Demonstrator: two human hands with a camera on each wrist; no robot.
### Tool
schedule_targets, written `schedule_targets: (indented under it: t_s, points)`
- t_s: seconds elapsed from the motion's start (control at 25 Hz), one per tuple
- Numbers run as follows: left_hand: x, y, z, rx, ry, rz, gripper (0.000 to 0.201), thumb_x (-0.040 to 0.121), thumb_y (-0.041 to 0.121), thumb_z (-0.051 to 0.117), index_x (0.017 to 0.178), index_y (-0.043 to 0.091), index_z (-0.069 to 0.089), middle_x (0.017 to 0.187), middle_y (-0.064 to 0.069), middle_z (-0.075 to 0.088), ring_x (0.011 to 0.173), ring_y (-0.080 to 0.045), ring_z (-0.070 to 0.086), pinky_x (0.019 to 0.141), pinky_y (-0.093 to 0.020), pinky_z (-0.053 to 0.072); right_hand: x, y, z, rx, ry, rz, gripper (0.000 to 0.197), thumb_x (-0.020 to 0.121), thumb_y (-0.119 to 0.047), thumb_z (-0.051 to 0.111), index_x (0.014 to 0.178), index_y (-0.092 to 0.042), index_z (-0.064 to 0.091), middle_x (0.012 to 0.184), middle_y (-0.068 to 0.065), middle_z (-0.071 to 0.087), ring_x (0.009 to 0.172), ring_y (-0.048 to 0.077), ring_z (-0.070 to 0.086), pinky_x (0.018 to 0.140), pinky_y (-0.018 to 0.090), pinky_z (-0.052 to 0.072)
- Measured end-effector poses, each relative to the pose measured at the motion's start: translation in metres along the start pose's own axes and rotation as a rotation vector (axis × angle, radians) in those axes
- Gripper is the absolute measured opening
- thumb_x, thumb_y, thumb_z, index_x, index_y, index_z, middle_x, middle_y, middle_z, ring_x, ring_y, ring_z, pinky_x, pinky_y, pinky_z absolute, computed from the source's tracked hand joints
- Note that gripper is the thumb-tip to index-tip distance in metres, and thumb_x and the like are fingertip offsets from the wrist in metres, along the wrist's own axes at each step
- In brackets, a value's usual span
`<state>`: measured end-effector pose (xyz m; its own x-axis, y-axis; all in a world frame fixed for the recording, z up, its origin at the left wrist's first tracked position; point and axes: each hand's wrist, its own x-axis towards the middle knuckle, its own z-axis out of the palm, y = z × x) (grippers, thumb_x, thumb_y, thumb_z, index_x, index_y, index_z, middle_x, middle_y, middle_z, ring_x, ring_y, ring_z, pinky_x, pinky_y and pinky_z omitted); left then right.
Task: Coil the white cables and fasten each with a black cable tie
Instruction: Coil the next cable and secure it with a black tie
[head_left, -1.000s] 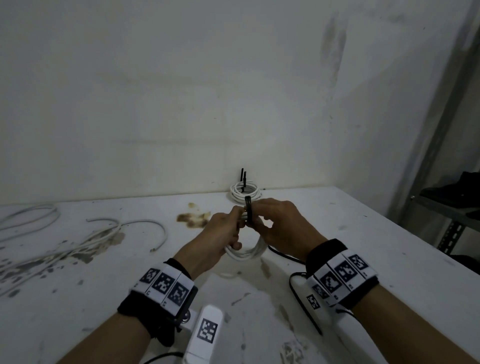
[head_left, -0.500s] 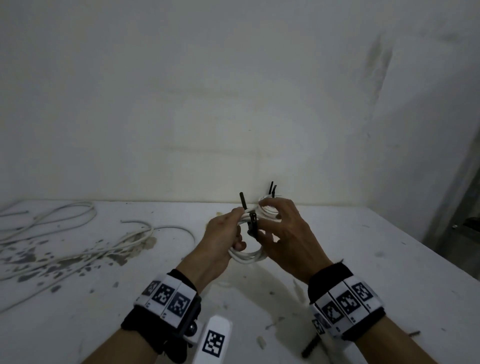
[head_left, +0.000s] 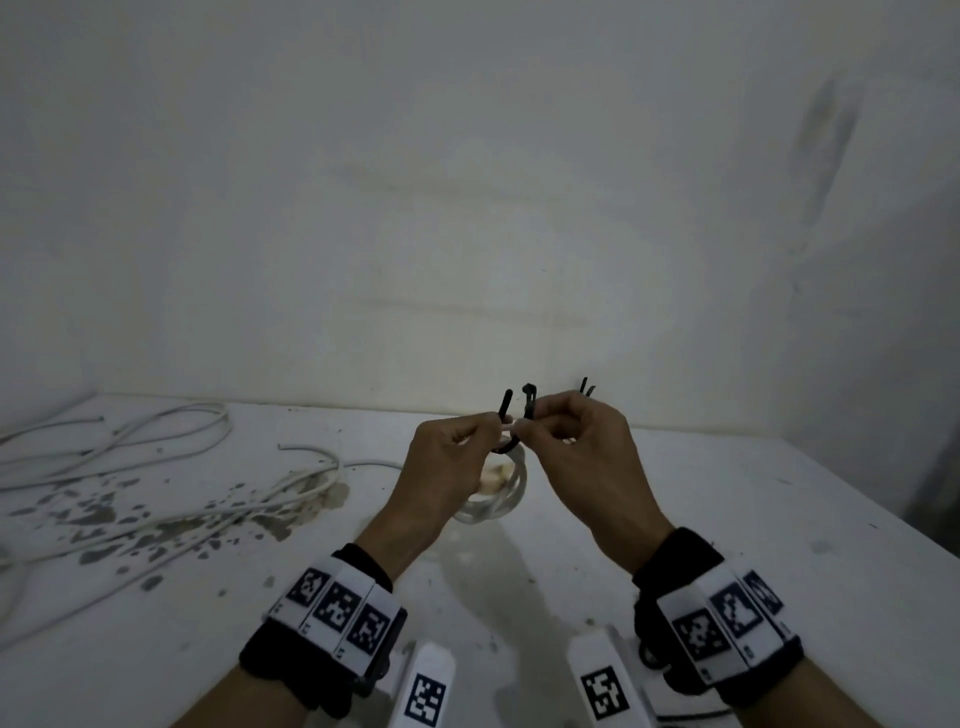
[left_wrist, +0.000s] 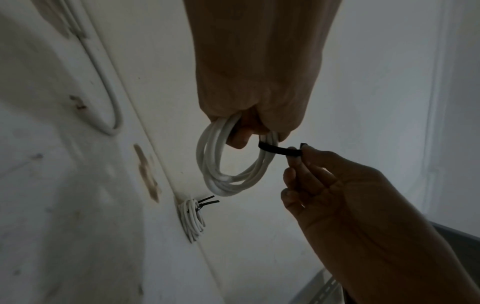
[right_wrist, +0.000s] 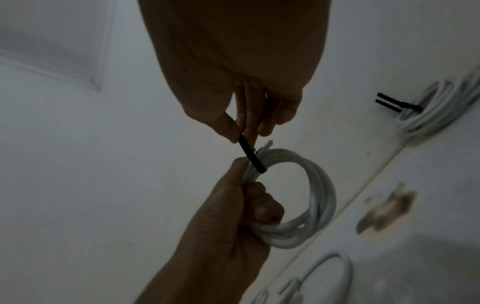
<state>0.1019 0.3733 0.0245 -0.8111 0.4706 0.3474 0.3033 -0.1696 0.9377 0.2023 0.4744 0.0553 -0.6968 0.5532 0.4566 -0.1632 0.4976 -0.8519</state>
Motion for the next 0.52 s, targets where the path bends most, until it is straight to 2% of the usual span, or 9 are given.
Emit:
schedule_targets:
  t_s: [0.12,0.16,0.28,0.52]
  points:
    - [0.004,-0.004,-0.003,0.127,-0.02,0.127,0.022,0.097,0.027,0.059,0.095,0.02,0.079,0.086,0.011,0.076,0.088,0.001,0.069,0.085,-0.033,0.055,0.006,-0.007,0.006,-0.069,0.04,-0.038,0.018,0.088,-0.012,0.068,0.104,-0.02,0.064,0.076,-0.003,0.073,0.07,0.005,0.067,0.058,0.008,0.046]
    - [0.005,-0.006,-0.004,0.151,-0.024,0.163,0.024,0.096,0.029,0.058,0.097,0.019,0.079,0.088,0.01,0.077,0.092,-0.002,0.07,0.089,-0.038,0.055,0.006,-0.006,0.007,-0.103,0.053,-0.052,0.023,0.088,-0.012,0.067,0.109,-0.023,0.063,0.078,-0.003,0.072,0.071,0.006,0.066,0.059,0.009,0.046]
    - [0.007,-0.008,-0.006,0.186,-0.013,0.202,0.027,0.094,0.032,0.055,0.096,0.018,0.079,0.087,0.01,0.077,0.091,-0.005,0.071,0.089,-0.041,0.055,0.005,-0.006,0.011,-0.238,0.072,-0.112,0.029,0.088,-0.017,0.067,0.116,-0.025,0.065,0.077,-0.007,0.069,0.074,0.004,0.063,0.064,0.009,0.045]
    - [0.009,-0.008,-0.012,0.291,0.018,0.274,0.021,0.097,0.025,0.058,0.1,0.023,0.079,0.086,0.015,0.076,0.087,0.004,0.068,0.086,-0.031,0.055,0.008,-0.01,0.01,-0.391,0.027,-0.153,0.026,0.092,-0.02,0.064,0.116,-0.021,0.07,0.068,-0.012,0.066,0.067,-0.002,0.062,0.065,0.004,0.042]
